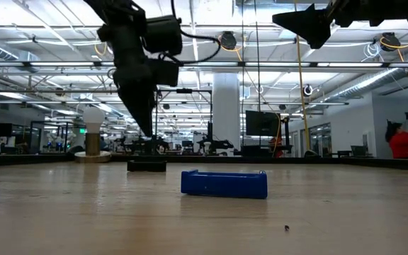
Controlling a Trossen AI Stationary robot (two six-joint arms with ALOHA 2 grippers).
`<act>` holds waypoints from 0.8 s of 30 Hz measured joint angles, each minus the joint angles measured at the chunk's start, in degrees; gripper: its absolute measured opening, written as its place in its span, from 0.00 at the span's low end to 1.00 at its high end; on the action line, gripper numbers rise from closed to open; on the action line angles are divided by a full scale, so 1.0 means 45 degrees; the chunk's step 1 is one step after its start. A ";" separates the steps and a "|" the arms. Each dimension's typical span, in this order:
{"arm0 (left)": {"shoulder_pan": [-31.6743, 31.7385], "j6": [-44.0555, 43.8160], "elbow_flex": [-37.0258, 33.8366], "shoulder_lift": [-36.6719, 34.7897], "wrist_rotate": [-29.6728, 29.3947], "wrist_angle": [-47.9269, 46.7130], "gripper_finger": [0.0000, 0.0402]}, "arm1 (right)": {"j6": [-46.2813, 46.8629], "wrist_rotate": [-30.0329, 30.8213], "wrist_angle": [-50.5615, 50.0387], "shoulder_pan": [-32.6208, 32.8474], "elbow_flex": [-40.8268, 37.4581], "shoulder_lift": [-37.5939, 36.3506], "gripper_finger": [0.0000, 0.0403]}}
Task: Pick & Place Office items
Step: Put the black digital timer into the blue bin
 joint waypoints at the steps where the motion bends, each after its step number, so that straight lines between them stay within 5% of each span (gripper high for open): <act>1: -0.0086 -0.0061 0.0000 0.0241 -0.0002 0.0111 0.64 | -0.0006 0.0000 -0.0004 -0.0005 0.0000 0.0001 0.89; 24: -0.0786 -0.0416 0.0000 0.1362 -0.0044 0.0943 0.64 | -0.0052 -0.0010 -0.0112 -0.0003 0.0000 0.0000 0.89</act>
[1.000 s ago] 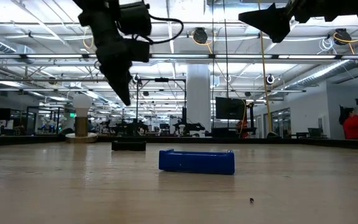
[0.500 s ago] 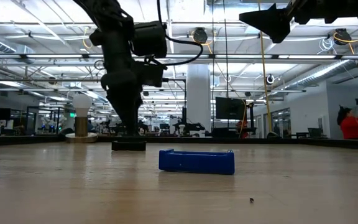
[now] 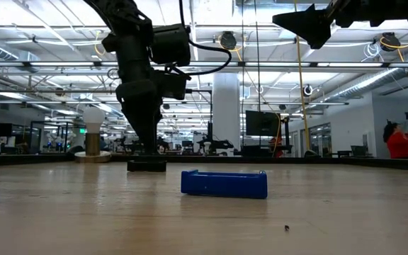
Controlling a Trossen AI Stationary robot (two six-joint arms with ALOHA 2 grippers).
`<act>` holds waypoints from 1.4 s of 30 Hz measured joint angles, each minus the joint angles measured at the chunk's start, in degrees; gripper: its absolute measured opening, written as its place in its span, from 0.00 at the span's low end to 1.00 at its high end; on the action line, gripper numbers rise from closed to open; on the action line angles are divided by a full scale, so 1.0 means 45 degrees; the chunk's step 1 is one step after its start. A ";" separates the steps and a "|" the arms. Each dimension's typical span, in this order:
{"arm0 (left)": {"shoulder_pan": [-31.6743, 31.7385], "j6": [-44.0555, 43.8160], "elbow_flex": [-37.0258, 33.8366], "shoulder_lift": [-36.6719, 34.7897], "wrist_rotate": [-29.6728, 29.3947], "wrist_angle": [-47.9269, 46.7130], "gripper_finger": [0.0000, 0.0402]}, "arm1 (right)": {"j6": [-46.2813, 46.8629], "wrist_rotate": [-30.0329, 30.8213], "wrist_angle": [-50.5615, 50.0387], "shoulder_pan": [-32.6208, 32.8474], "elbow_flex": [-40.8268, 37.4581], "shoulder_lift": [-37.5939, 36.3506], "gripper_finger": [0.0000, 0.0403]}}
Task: Pick & Place Office items
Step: Put the black digital timer into the blue bin
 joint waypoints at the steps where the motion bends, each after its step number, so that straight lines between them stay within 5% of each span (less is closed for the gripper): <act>1: 0.0000 -0.0030 0.0000 0.0000 0.0005 0.0000 0.64 | -0.0003 0.0000 0.0001 0.0003 0.0000 0.0000 0.89; 42: -0.0061 -0.0700 -0.0920 0.0000 0.0335 0.0869 0.64 | 0.0024 0.0000 0.0302 -0.0001 0.0000 -0.0005 0.89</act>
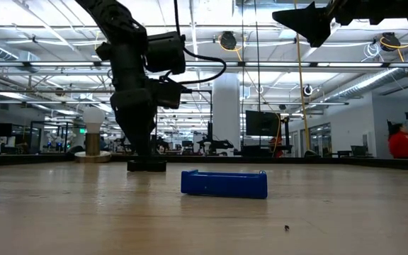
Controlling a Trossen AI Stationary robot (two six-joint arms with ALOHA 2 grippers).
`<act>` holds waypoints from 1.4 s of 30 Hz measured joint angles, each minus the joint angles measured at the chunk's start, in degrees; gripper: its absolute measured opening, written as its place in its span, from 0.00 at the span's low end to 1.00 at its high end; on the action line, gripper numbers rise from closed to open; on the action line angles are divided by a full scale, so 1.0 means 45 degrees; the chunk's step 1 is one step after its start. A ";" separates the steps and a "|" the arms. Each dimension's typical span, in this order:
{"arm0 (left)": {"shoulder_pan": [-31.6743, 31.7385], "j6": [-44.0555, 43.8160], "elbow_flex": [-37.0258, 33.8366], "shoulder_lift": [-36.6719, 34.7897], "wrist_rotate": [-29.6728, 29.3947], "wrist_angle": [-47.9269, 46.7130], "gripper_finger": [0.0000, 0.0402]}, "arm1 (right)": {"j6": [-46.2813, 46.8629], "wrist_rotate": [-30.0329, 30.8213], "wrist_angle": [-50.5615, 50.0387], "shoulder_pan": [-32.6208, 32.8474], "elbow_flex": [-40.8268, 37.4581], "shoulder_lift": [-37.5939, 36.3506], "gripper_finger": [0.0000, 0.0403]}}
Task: Pick & Place Office items
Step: Put the black digital timer into the blue bin
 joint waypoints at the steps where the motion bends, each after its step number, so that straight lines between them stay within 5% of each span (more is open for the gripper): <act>1: -0.0020 -0.0040 -0.0071 0.0000 0.0000 0.0113 0.64 | 0.0004 0.0000 0.0000 0.0004 0.0000 0.0000 0.89; 9: -0.0292 -0.0473 -0.0651 0.0000 -0.0115 0.0919 0.64 | 0.0015 0.0000 0.0123 0.0000 0.0003 0.0000 0.89; 17: -0.0435 -0.0801 -0.1073 -0.0029 -0.1812 0.1319 0.64 | 0.0019 0.0000 0.0293 0.0005 0.0005 0.0000 0.89; 33: -0.0524 0.0016 -0.1261 0.0986 -0.1130 0.1987 0.64 | 0.0025 -0.0010 0.0568 0.0000 0.0005 0.0000 0.89; 42: -0.0554 0.0559 -0.1271 0.0986 -0.0707 0.2096 0.36 | 0.0020 -0.0010 0.0670 0.0000 0.0005 0.0000 0.89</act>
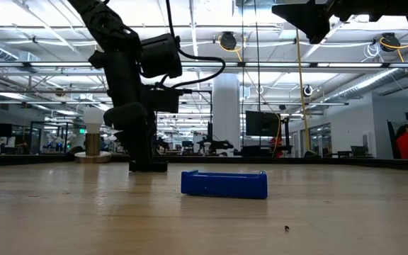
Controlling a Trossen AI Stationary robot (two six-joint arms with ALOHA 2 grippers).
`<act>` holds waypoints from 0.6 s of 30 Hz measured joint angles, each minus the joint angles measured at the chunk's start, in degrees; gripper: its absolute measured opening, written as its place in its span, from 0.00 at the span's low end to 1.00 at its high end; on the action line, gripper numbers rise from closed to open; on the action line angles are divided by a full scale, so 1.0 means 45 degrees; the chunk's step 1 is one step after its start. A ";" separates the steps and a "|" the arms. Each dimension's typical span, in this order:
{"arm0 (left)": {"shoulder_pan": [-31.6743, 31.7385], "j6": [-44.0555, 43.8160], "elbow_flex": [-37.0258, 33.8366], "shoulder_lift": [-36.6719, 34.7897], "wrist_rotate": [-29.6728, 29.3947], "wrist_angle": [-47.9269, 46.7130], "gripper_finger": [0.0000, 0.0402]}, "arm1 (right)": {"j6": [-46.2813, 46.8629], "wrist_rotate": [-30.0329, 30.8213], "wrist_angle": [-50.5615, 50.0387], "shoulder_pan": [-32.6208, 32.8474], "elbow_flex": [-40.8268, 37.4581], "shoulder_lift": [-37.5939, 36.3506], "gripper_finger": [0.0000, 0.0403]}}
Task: Pick & Place Office items
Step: Put the black digital timer into the blue bin
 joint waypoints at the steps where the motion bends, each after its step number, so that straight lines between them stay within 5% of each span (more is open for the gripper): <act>1: -0.0023 -0.0012 0.0000 -0.0007 -0.0045 -0.0016 0.36 | 0.0005 0.0000 0.0000 0.0000 0.0000 0.0000 0.89; 8: -0.0051 -0.0049 -0.0083 -0.0586 -0.0213 -0.0520 0.36 | 0.0003 0.0000 0.0000 0.0005 0.0000 0.0000 0.89; 18: -0.0056 -0.0963 -0.0117 -0.3587 -0.0612 -0.2642 0.36 | 0.0005 -0.0042 -0.0012 0.0005 0.0005 0.0000 0.89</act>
